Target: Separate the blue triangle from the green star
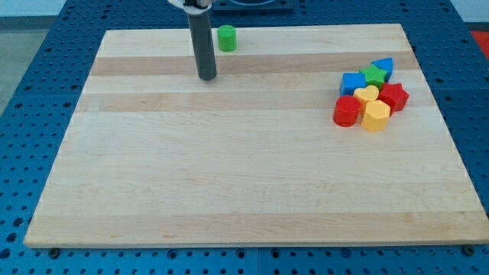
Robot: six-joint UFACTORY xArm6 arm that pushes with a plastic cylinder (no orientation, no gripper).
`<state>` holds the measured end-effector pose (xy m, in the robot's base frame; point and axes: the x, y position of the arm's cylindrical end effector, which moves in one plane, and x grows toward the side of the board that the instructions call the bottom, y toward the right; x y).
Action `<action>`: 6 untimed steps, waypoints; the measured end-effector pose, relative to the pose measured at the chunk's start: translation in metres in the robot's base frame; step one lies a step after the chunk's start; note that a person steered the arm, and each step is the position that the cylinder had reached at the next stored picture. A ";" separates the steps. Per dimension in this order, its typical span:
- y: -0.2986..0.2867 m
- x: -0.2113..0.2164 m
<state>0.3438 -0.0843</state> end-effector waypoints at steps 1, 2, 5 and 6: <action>0.009 0.055; 0.029 0.108; 0.314 0.181; 0.408 0.158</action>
<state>0.5022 0.3232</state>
